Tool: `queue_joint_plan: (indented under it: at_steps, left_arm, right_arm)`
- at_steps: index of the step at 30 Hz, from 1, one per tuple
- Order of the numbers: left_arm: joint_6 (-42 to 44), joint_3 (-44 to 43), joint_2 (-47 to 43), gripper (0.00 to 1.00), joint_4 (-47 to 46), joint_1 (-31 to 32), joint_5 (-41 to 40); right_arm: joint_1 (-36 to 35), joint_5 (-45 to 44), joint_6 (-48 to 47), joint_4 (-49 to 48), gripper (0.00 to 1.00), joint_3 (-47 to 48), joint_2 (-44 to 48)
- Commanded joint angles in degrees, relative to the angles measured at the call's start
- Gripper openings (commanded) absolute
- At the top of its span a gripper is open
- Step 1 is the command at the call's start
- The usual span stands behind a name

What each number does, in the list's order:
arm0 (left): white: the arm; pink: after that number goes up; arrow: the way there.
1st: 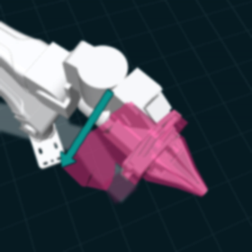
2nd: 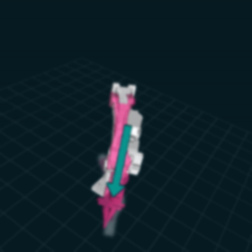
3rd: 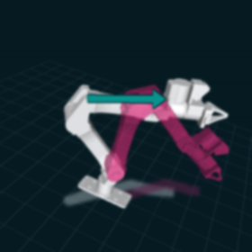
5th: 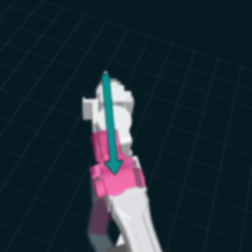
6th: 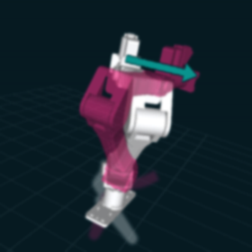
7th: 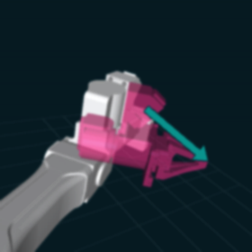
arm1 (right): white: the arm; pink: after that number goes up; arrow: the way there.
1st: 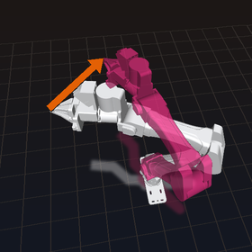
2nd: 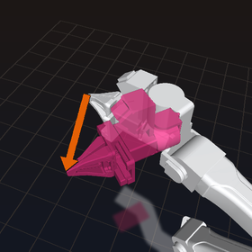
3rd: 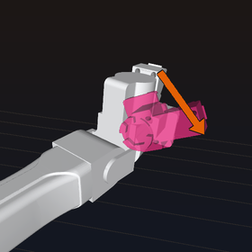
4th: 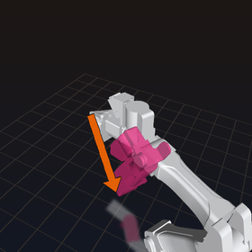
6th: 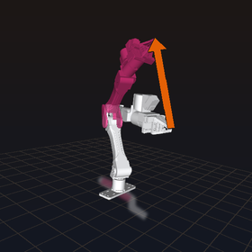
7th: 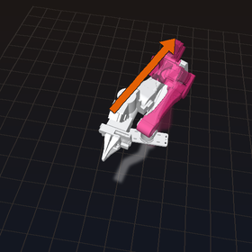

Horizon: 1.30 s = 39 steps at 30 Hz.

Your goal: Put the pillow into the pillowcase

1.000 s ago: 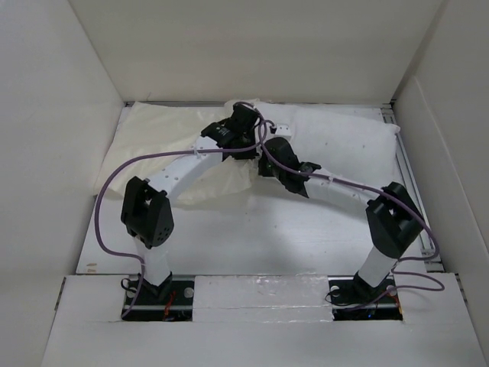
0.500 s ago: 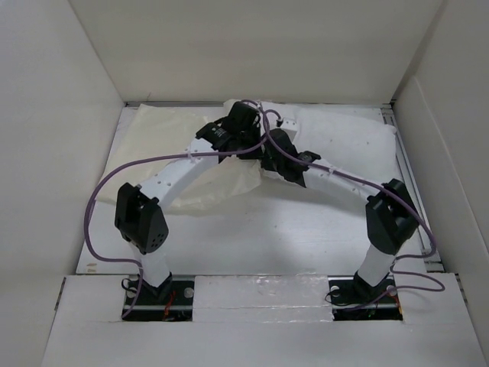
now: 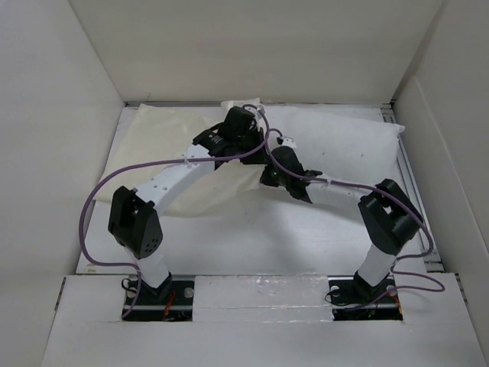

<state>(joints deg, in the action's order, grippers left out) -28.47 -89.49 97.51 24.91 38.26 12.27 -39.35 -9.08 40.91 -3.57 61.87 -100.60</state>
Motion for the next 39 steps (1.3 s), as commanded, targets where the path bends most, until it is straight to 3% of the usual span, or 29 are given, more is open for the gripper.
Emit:
queue_joint_plan:
  at_steps: [1,5,6,8,11,18,20,21,25,29,33,36,39]
  left_arm:
    - [-2.1,1.2,-2.7,0.00,-7.7,0.6,4.3]
    - [-2.1,2.8,0.8,0.00,-7.7,0.1,1.9]
    - [-2.1,4.1,0.8,0.00,-7.2,0.1,1.0]
    - [-2.1,5.5,1.4,0.00,-7.2,0.1,-0.5]
    - [-2.6,8.4,0.0,0.00,-7.2,0.1,-2.4]
    - [-3.8,12.8,-1.1,0.00,-4.4,-0.5,-11.7]
    - [-4.3,13.7,-0.4,0.00,-4.4,-0.5,-12.7]
    - [-4.3,14.3,0.3,0.00,-4.4,-0.5,-13.6]
    - [-6.2,14.9,1.4,0.00,-5.6,-0.5,-16.1]
    - [-6.2,15.4,1.4,0.03,-8.3,-0.5,-12.3]
    - [-6.2,14.2,0.0,0.04,-8.3,-0.5,-9.1]
    - [-6.2,13.1,-2.8,0.25,-7.9,0.8,-8.6]
    - [-6.2,11.7,-6.6,0.90,-4.6,2.2,-11.1]
  right_arm:
    - [-1.1,12.8,-3.4,-18.2,0.00,-4.8,7.1]
    - [-2.2,12.3,-8.8,-22.5,0.05,-11.7,17.7]
    - [-2.2,11.6,-8.8,-22.5,0.26,-14.6,19.8]
    - [-2.2,8.7,-8.8,-21.0,0.53,-17.5,26.2]
    - [-2.2,4.3,-9.4,-17.3,0.71,-20.9,33.4]
    - [-3.9,-9.4,-7.2,6.4,0.84,-19.3,44.9]
    - [-5.1,-13.1,-5.6,9.9,0.84,-19.3,46.9]
    - [-5.1,-14.5,-3.7,11.7,0.93,-18.7,48.3]
    - [-5.6,-19.2,-1.4,16.1,0.93,-18.7,50.1]
    - [-4.2,-20.9,-6.4,15.0,0.97,-15.2,47.1]
    - [2.6,-18.6,-12.0,22.2,0.99,-1.5,34.3]
    - [4.5,-20.8,-16.5,26.8,0.99,9.0,24.6]
    - [7.4,-23.4,-20.3,29.2,0.99,17.3,16.9]
